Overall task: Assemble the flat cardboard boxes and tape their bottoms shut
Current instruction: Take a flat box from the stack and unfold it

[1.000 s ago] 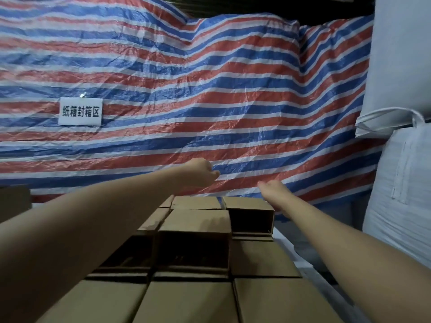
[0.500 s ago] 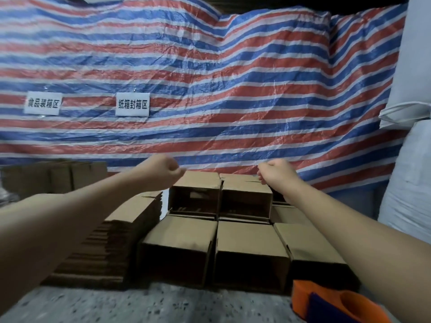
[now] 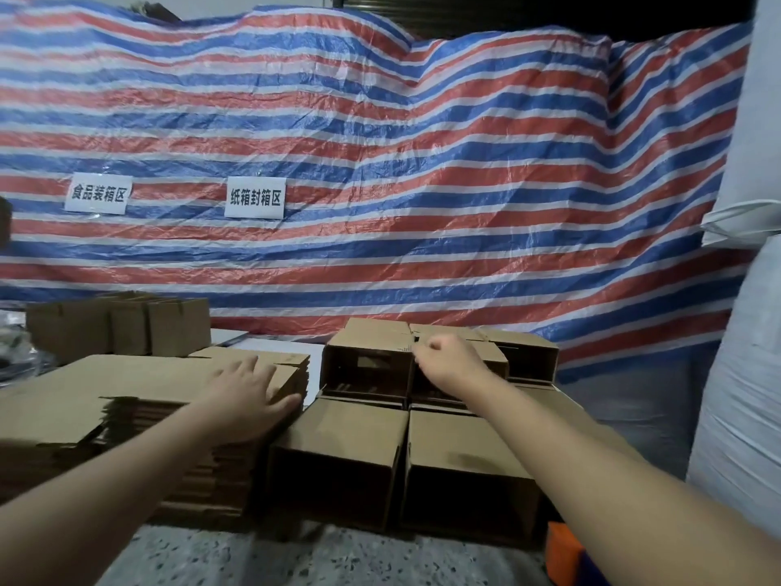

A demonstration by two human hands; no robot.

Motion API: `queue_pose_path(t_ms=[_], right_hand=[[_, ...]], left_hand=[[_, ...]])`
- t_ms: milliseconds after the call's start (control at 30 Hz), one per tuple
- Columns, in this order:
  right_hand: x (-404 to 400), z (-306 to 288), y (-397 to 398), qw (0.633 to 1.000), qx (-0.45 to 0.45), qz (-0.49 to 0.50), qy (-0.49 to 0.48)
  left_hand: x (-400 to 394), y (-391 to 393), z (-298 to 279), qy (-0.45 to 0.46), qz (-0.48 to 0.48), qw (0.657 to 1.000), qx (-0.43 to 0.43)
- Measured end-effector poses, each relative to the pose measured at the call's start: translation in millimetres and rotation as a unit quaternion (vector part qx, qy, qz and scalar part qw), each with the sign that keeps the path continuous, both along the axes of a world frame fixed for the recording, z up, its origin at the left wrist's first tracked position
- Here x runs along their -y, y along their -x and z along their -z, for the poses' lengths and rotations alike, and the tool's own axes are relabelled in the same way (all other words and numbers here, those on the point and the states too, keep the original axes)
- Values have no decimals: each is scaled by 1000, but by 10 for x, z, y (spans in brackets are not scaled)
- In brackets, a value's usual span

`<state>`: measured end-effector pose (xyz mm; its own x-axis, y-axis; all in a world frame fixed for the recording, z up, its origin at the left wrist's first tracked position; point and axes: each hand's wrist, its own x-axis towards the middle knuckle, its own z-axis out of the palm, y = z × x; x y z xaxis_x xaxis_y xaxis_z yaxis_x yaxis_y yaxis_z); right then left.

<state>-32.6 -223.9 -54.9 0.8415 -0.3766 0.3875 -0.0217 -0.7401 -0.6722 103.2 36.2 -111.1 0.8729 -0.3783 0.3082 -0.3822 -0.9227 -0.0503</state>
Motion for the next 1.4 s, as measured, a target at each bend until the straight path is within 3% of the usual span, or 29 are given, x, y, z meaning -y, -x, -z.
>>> queue_pose_path(t_ms=[233, 633, 800, 967, 1167, 1300, 1400], right_hand=[[-154, 179, -30, 1000, -21, -21, 3], [-264, 246, 23, 999, -24, -30, -23], [-266, 199, -2, 999, -23, -40, -22], [-268, 57, -11, 999, 5, -46, -27], [-185, -373, 107, 991, 82, -41, -103], [-68, -656, 271, 964, 155, -49, -211], [82, -766, 409, 951, 185, -50, -242]], left_hand=[[-113, 53, 222, -23, 9, 1000, 5], [-185, 391, 204, 25, 54, 987, 150], [-256, 695, -228, 221, 154, 927, 262], [-171, 1017, -742, 344, 195, 864, 310], [-77, 1387, -1180, 475, 241, 811, 243], [14, 1504, -1327, 589, 267, 755, 109], [70, 1506, -1370, 610, 304, 731, 22]])
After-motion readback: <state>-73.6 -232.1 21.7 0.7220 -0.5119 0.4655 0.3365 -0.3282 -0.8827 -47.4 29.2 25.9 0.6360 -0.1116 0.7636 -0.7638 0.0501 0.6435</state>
